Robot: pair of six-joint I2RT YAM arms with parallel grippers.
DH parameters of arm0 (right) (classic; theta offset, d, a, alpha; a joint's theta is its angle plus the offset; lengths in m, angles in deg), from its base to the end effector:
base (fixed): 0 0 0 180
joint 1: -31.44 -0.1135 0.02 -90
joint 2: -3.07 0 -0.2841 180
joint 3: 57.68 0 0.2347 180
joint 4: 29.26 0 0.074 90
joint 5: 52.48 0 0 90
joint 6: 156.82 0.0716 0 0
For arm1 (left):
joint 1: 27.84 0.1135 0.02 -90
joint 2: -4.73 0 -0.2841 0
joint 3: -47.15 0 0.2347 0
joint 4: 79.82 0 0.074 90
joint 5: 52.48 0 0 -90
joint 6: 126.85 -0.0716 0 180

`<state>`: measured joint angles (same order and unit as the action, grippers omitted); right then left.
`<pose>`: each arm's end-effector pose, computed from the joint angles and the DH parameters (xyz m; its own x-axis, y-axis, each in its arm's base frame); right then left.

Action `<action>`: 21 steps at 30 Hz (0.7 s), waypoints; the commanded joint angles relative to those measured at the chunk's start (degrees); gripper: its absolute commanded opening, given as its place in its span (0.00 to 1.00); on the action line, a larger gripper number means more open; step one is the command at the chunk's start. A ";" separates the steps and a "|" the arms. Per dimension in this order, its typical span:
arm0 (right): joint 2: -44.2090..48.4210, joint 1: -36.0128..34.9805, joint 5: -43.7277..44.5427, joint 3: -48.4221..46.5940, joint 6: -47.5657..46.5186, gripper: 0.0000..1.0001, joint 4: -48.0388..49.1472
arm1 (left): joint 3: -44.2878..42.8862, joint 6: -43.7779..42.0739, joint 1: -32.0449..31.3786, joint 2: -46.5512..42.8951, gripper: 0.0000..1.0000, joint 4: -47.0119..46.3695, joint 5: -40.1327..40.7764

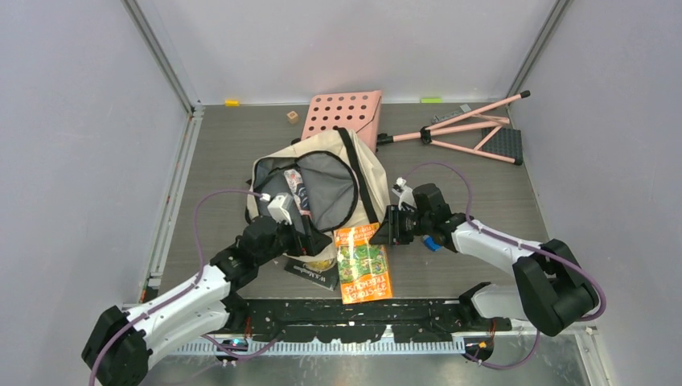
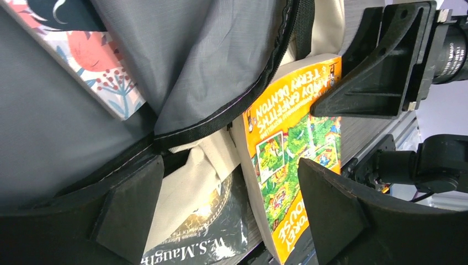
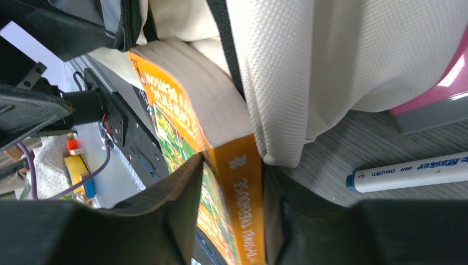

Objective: Pack the student bag
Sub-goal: Pick up the book from the center of the board.

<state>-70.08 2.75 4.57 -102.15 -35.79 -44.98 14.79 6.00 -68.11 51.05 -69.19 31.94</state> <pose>0.1913 0.1491 0.1790 -0.9093 -0.0045 -0.4161 -0.3209 0.6441 0.6944 0.1356 -0.1240 0.2019 -0.7162 -0.2804 -0.6391 0.3052 0.6978 -0.6481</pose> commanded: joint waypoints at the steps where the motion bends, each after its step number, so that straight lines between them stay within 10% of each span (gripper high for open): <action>1: 1.67 -0.14 -2.62 -0.67 1.13 0.18 -0.27 | -2.18 -1.53 -0.25 -4.57 0.97 7.54 3.08; 5: 7.18 -0.22 -3.54 -1.34 2.33 0.01 -4.68 | -4.03 -1.18 -0.18 -10.11 1.00 11.91 2.65; 21: 25.03 -0.23 -6.13 -15.82 14.36 0.01 -2.41 | -10.13 -1.74 -0.16 -18.44 1.00 11.52 -15.81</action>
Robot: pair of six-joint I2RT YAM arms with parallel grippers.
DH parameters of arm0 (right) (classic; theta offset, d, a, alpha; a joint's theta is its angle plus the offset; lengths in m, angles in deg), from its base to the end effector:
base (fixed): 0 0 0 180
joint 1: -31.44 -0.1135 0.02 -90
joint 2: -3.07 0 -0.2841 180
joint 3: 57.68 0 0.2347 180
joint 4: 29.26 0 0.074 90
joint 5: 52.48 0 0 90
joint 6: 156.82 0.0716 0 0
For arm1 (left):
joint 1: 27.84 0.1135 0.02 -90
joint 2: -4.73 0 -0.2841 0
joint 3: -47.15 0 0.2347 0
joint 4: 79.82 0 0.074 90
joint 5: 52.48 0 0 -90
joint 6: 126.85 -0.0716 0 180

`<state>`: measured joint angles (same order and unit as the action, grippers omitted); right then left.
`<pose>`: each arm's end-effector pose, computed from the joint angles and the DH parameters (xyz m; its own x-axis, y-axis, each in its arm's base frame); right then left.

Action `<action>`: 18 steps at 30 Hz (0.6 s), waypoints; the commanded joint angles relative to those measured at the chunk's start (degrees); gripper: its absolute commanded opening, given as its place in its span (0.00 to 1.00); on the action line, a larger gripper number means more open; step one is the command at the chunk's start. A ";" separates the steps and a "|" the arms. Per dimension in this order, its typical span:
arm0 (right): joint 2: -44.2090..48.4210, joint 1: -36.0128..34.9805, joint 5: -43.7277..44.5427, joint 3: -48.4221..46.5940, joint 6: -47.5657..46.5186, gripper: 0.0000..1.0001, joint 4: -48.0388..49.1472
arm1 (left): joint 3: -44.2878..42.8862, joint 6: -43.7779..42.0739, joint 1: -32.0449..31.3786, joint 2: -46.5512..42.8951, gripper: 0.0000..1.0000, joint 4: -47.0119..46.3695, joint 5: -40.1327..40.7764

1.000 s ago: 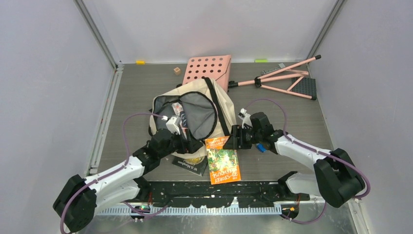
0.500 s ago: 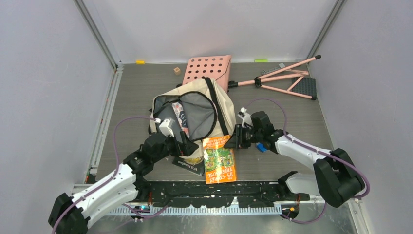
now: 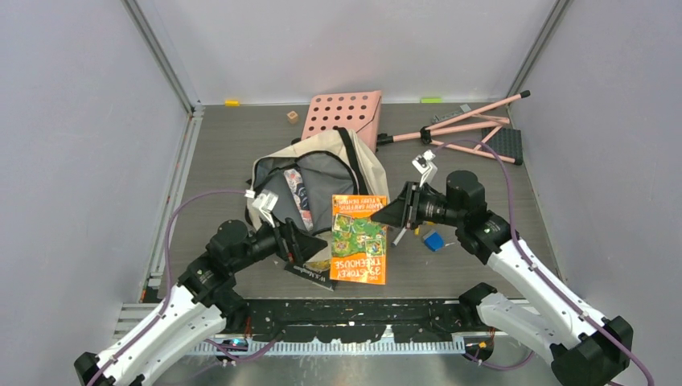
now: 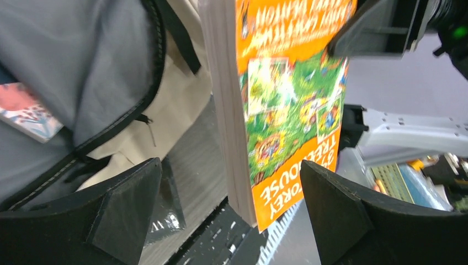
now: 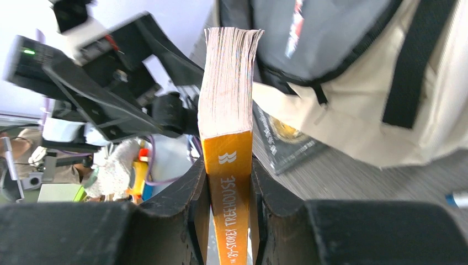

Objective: Pack the student bag
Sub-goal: Pick up the book from the center of the board.

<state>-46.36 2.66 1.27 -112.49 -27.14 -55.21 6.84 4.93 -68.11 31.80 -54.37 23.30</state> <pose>0.1481 0.1297 0.3050 -0.7947 0.1509 -0.5879 -0.4756 0.4469 0.7577 0.0921 -0.1011 0.2662 -0.6599 -0.2874 -0.6942 0.4963 0.5269 -0.6899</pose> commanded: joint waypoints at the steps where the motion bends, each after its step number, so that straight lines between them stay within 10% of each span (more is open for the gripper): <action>1: 1.07 -0.14 -3.06 -6.00 6.17 0.01 9.54 | -2.18 -0.39 -0.16 1.10 1.00 -4.49 -8.47; 18: -7.43 -2.85 -12.18 -13.08 11.10 0.01 26.16 | -3.49 6.83 -0.16 5.69 1.00 -21.65 -15.64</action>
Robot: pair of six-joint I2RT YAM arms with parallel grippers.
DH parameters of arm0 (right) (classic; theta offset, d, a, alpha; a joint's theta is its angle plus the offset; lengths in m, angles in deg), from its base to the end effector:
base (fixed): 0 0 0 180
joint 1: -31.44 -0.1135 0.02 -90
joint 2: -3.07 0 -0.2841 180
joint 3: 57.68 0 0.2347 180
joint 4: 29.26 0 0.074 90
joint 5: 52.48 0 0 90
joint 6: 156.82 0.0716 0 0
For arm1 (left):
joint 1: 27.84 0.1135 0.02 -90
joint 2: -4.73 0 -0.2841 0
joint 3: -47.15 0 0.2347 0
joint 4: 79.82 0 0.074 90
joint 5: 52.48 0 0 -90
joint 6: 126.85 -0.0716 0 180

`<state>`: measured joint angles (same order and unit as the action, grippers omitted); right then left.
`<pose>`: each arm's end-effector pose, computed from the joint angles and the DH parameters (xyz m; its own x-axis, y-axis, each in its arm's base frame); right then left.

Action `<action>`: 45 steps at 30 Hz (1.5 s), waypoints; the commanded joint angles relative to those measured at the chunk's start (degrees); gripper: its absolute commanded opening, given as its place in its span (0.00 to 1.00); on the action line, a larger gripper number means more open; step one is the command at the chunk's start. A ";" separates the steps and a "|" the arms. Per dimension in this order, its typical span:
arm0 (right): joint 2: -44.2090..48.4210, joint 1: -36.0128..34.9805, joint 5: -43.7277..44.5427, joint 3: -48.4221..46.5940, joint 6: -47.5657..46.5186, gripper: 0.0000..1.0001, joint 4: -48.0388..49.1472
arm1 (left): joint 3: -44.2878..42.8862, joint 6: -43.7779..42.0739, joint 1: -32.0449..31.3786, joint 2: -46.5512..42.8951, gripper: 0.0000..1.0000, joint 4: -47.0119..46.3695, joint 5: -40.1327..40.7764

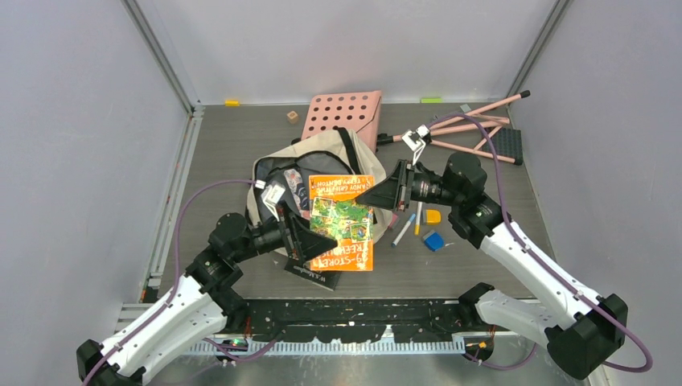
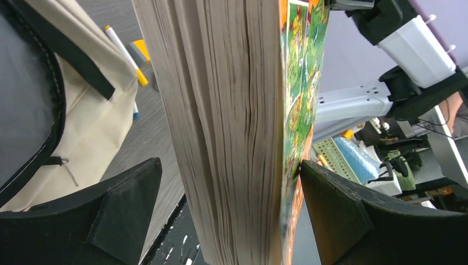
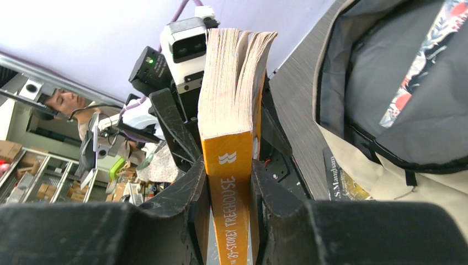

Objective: Pack the student bag
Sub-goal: Pick up the book from the center of the board, then place the book in the student bag.

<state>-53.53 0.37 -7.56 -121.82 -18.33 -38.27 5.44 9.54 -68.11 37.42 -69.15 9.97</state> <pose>0.1630 0.1574 0.3783 -0.7415 0.1706 -0.6489 -0.6269 0.1686 0.7606 0.0931 -0.1223 0.2998 -0.6855 -0.2606 -0.6798 0.6227 0.2740 -0.7329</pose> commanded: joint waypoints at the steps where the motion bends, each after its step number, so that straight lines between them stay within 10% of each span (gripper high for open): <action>1: -0.86 -0.56 -3.63 -3.83 2.26 0.01 9.44 | -2.03 2.41 -0.16 0.03 0.97 -7.34 -2.29; 16: -3.31 -0.57 3.92 -3.44 -7.69 0.09 1.22 | -3.52 -1.94 -0.16 -3.52 0.01 2.55 6.18; 23: -4.49 -0.57 18.83 -5.50 -14.66 0.68 -11.33 | -16.61 -17.00 -0.16 0.95 0.02 28.44 26.75; 29: -10.12 -1.63 30.45 -7.88 -15.55 0.70 -17.20 | -27.10 -25.53 1.65 12.13 0.00 36.49 35.65; 38: -22.42 -7.61 45.90 -14.37 -18.08 0.61 -23.88 | -34.94 -24.46 24.93 23.40 0.00 36.22 17.44; 45: -32.07 -10.41 52.66 -19.72 -20.73 0.53 -27.04 | -34.52 -26.84 26.74 23.95 0.00 35.02 16.40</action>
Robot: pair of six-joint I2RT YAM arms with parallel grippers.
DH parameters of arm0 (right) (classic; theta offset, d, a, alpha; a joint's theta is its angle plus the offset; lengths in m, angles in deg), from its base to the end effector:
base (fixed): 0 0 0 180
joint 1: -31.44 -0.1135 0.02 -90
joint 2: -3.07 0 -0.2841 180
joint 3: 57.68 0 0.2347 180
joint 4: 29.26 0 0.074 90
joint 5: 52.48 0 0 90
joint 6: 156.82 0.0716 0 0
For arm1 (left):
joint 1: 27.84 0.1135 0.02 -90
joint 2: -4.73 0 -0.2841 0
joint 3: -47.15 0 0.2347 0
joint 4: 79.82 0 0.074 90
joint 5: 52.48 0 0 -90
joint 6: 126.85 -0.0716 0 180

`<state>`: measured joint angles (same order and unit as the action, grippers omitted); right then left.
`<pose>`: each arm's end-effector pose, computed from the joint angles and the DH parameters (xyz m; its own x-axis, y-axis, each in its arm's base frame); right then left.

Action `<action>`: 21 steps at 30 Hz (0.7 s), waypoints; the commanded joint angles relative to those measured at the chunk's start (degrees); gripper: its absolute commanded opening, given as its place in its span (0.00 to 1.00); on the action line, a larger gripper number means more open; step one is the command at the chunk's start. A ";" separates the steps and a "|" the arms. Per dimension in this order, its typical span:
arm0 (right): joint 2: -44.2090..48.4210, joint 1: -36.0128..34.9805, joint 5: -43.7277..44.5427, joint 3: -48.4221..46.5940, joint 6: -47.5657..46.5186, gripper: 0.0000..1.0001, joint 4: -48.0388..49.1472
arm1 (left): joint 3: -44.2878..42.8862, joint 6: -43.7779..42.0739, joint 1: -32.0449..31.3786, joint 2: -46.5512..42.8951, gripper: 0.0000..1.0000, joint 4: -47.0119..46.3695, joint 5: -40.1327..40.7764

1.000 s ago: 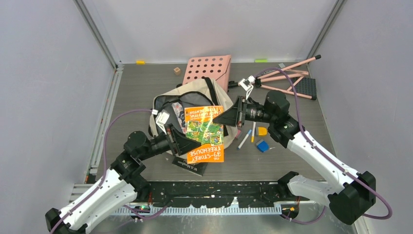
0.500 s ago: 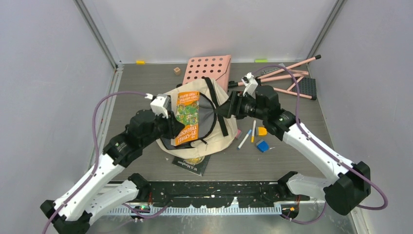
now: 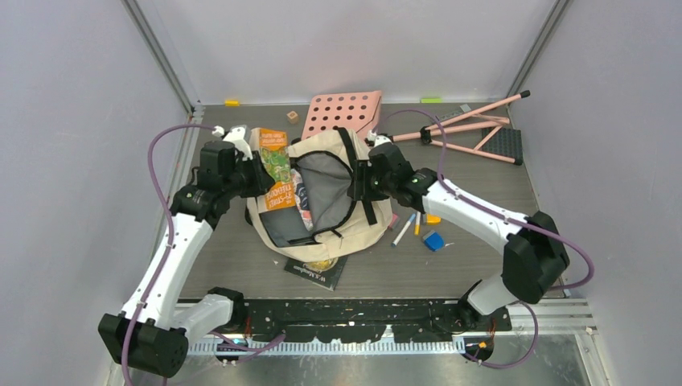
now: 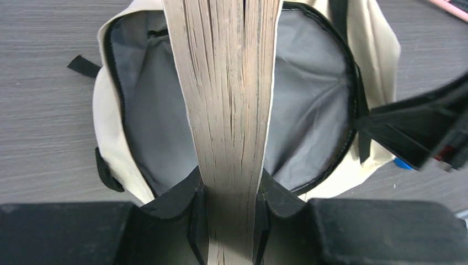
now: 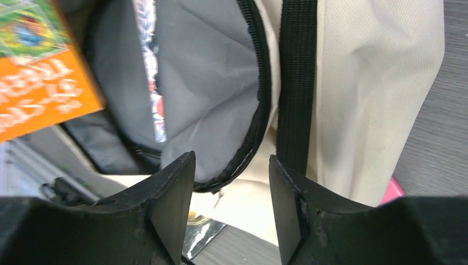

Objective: Pack the student bag
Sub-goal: Place the book in the student bag.

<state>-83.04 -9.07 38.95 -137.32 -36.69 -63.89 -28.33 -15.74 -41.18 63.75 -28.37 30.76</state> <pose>0.2624 0.2219 0.2748 -0.7511 0.0183 -0.6600 -0.2984 0.8823 0.3641 0.2099 -0.0584 0.3404 -0.6368 -0.2166 -0.7400 0.1003 0.9283 -0.3580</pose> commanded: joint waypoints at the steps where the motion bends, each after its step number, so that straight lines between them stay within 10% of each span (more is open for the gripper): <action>1: -3.78 -1.08 6.04 -4.42 -2.45 0.52 -0.92 | 0.67 -1.44 -0.19 -2.89 0.00 -7.30 -4.31; 9: -10.27 -1.15 5.79 -7.20 -2.45 0.45 1.65 | 3.46 -0.35 -0.02 -3.02 0.00 -7.96 -5.71; 14: -11.25 -1.12 4.12 -9.08 -2.04 0.02 1.60 | 4.01 1.49 0.07 -2.93 0.00 -7.95 -7.38; 21: -5.57 -1.22 3.80 -7.21 -0.60 0.01 2.33 | 11.37 11.12 0.02 -5.46 0.00 -16.09 -11.65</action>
<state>-94.71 -9.97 42.56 -143.54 -38.20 -64.35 -20.33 -10.83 -41.31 61.22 -34.22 22.71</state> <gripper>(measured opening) 0.050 0.271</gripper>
